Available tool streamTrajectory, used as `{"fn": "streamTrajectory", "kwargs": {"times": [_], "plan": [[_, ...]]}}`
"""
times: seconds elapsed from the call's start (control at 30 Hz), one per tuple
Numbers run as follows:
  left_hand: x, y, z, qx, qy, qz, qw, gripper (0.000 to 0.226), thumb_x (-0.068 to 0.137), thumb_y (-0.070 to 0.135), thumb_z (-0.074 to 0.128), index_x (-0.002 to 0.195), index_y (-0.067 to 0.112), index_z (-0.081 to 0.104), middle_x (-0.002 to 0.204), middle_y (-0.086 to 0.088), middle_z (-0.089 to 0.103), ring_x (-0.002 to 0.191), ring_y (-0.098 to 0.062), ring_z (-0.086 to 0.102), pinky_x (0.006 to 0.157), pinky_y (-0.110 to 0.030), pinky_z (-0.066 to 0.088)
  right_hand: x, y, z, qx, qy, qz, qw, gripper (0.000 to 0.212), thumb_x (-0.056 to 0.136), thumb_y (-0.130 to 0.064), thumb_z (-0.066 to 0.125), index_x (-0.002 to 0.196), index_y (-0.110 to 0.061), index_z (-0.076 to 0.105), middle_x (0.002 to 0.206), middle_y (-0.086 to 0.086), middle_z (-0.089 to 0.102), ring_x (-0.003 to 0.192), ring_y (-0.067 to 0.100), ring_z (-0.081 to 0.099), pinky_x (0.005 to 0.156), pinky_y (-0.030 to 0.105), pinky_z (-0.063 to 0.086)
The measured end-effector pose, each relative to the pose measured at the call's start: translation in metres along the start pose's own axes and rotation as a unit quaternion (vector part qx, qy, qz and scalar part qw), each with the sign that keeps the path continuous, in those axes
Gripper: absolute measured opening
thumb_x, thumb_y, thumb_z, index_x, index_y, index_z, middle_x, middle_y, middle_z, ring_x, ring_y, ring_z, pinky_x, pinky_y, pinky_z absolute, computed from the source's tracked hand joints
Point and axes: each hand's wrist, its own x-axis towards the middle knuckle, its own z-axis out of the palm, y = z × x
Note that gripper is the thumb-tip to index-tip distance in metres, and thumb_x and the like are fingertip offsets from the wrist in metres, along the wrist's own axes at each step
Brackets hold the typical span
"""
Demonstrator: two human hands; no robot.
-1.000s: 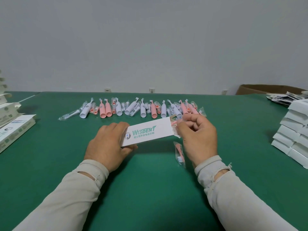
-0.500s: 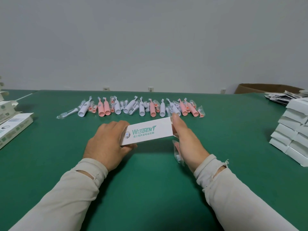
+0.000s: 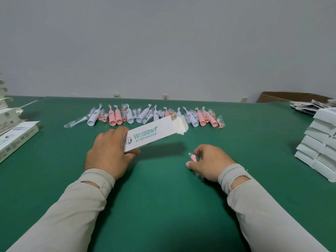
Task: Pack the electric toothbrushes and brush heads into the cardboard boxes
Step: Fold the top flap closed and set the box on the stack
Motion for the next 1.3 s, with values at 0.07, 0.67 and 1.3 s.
{"fn": "streamTrajectory", "kwargs": {"times": [0.07,0.67,1.3], "plan": [[0.0,0.0,-0.001,-0.002,-0.002,-0.001,1.0,0.049,0.082,0.055,0.071,0.117,0.03,0.048,0.109,0.005,0.055,0.103,-0.024,0.046,0.07,-0.041,0.047,-0.006,-0.004,-0.004,-0.028,-0.003,0.003,1.0,0.048,0.083,-0.049,0.069,0.121,-0.023,0.056,0.097,-0.008,0.063,0.095,0.02,0.063,0.09,0.036,0.052],[0.001,-0.003,0.0,0.052,0.045,0.011,0.998,0.05,0.081,0.047,0.075,0.12,0.027,0.049,0.115,0.001,0.055,0.106,-0.027,0.045,0.062,-0.035,0.034,-0.018,-0.01,-0.015,0.218,0.309,-0.194,0.905,0.01,0.088,-0.017,0.069,0.083,-0.025,0.069,0.073,-0.01,0.063,0.069,0.015,0.062,0.068,0.03,0.052],[-0.005,0.01,0.009,0.039,0.029,0.105,0.993,0.05,0.08,0.045,0.075,0.122,0.03,0.051,0.12,0.005,0.055,0.11,-0.024,0.045,0.067,-0.034,0.039,-0.026,-0.023,-0.011,0.164,0.277,-0.198,0.926,0.013,0.092,-0.012,0.066,0.096,-0.021,0.074,0.097,-0.011,0.054,0.09,-0.01,0.05,0.079,-0.001,0.036]]}}
